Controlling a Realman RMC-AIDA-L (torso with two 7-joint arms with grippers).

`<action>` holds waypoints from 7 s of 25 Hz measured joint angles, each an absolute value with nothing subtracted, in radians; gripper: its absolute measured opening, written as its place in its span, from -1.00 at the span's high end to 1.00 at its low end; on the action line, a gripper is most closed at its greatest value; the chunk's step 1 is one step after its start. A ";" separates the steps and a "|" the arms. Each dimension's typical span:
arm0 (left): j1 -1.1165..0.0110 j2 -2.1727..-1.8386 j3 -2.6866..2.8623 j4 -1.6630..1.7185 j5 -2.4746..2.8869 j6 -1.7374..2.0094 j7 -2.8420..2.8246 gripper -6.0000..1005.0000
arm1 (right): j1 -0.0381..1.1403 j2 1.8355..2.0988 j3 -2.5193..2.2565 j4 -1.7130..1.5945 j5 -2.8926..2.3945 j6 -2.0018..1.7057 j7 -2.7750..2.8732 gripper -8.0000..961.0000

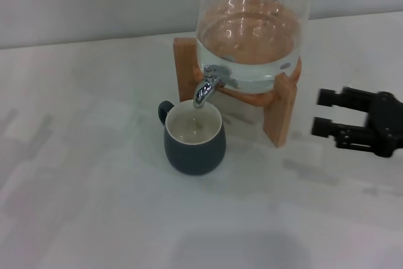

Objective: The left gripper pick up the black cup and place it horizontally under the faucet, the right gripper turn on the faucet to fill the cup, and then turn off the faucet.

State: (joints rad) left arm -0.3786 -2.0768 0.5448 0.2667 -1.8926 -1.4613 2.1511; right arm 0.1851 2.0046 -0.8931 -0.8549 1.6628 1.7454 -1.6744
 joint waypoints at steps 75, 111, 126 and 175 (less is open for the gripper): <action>-0.344 -2.077 0.543 0.267 -1.953 -1.457 2.151 -0.75 | 0.164 2.006 -1.457 -1.221 1.788 1.277 -1.472 -0.59; -0.341 -2.078 0.543 0.267 -1.953 -1.467 2.149 -0.75 | 0.172 2.006 -1.493 -1.217 1.781 1.223 -1.468 -0.59; -0.342 -2.076 0.545 0.284 -1.948 -1.456 2.136 -0.75 | 0.146 2.003 -1.308 -1.201 1.790 1.494 -1.474 -0.59; -0.316 -2.078 0.546 0.322 -1.945 -1.534 2.143 -0.75 | 0.124 2.008 -1.580 -1.288 1.832 1.158 -1.475 -0.59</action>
